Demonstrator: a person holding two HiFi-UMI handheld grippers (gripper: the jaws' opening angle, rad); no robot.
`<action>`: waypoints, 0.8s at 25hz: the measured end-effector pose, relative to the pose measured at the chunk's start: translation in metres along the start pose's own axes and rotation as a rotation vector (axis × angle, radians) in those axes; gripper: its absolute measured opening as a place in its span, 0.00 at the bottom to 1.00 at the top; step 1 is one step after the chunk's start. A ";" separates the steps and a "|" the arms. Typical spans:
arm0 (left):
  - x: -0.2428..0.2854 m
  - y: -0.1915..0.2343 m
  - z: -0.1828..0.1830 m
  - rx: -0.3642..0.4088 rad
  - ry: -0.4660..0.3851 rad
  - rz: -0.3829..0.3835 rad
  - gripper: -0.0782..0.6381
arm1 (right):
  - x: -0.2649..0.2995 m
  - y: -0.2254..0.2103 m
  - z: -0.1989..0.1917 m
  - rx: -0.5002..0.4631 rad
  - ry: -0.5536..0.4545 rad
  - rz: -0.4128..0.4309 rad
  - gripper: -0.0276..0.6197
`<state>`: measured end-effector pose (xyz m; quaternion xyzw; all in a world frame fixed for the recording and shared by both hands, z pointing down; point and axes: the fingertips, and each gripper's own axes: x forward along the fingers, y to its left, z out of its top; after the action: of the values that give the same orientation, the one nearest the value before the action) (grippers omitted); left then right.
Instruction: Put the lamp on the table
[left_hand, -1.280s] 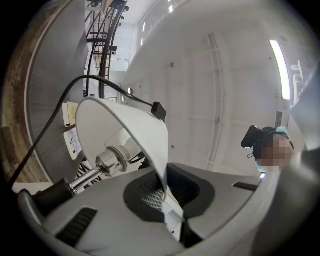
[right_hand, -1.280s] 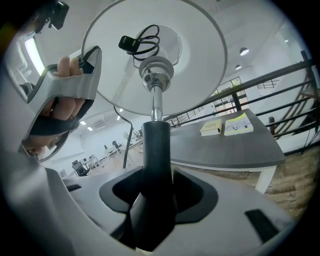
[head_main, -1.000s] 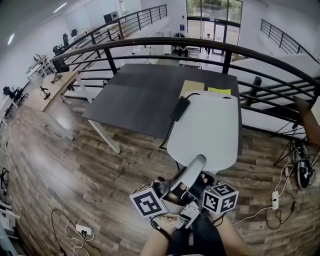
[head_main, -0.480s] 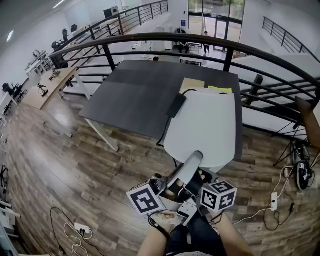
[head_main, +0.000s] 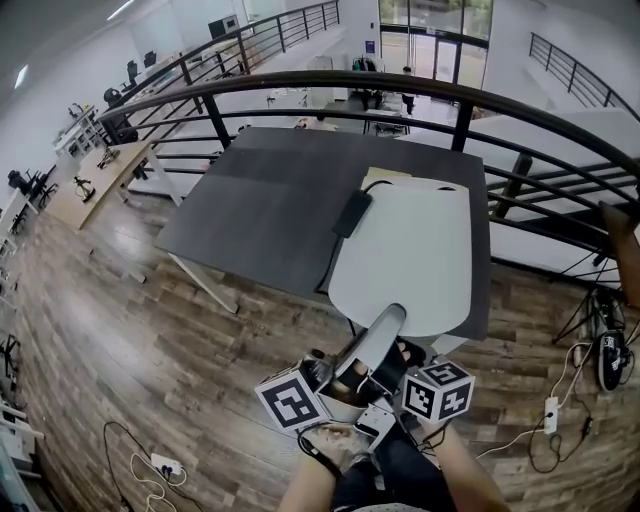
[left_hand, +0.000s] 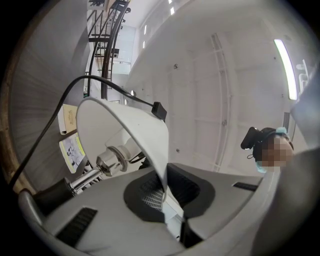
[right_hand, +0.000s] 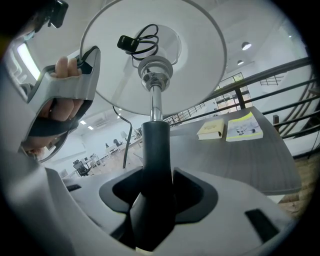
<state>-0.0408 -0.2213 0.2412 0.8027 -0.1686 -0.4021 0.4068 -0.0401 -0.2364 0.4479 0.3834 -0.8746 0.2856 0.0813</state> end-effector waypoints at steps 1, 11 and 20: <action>0.005 0.004 0.003 0.002 -0.003 0.002 0.13 | 0.003 -0.005 0.004 -0.001 0.001 0.002 0.36; 0.051 0.038 0.025 0.020 -0.009 -0.004 0.13 | 0.032 -0.048 0.046 -0.015 -0.003 0.012 0.36; 0.091 0.074 0.042 0.033 -0.024 0.014 0.13 | 0.058 -0.086 0.073 -0.013 0.010 0.034 0.36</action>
<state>-0.0132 -0.3429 0.2391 0.8032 -0.1857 -0.4060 0.3943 -0.0134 -0.3602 0.4461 0.3664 -0.8824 0.2832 0.0834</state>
